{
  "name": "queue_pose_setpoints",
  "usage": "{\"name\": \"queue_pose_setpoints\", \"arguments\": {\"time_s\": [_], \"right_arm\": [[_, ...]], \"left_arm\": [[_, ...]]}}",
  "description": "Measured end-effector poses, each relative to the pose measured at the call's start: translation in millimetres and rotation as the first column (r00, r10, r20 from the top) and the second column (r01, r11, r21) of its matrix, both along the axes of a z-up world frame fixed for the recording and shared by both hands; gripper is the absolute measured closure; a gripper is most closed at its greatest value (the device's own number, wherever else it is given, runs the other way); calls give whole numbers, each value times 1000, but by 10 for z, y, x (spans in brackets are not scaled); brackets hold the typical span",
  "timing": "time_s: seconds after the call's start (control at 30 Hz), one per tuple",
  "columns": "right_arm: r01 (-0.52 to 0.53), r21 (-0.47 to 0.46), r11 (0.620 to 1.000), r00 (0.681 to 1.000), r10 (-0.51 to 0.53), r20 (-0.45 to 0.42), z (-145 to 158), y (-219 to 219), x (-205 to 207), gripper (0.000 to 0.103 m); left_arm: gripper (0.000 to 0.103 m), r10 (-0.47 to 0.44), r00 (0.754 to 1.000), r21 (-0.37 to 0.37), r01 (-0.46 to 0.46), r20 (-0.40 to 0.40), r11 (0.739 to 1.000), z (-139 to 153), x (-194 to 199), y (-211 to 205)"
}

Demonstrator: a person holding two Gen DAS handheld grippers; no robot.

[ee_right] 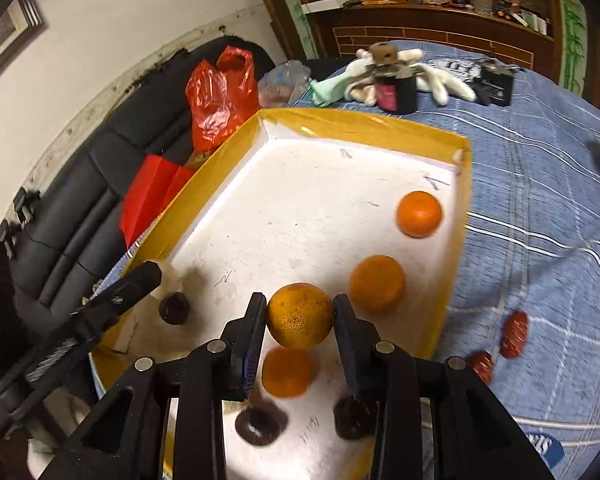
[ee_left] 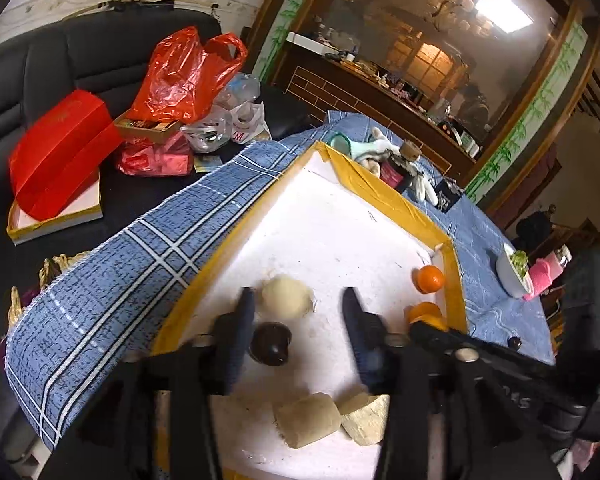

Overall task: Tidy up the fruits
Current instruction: 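Release the yam piece into the tray with the left tool while the right tool releases the mandarin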

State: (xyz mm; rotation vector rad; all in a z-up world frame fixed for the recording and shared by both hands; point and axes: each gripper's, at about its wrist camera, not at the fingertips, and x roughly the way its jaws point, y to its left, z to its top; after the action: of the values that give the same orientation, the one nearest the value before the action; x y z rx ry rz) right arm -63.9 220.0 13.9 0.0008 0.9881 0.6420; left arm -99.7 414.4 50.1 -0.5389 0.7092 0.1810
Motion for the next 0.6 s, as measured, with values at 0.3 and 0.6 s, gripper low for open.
{"name": "queue_pose_setpoints", "arguments": {"time_s": [0.3, 0.6], "right_arm": [[-4, 25, 1000, 999, 2, 54, 137, -89, -144, 48], [150, 96, 984, 982, -159, 102, 202, -1030, -587, 39]], "left_arm": [[36, -25, 998, -12, 26, 52, 1000, 231, -107, -129], [13, -220, 968, 29, 218, 119, 976, 542, -206, -914]]}}
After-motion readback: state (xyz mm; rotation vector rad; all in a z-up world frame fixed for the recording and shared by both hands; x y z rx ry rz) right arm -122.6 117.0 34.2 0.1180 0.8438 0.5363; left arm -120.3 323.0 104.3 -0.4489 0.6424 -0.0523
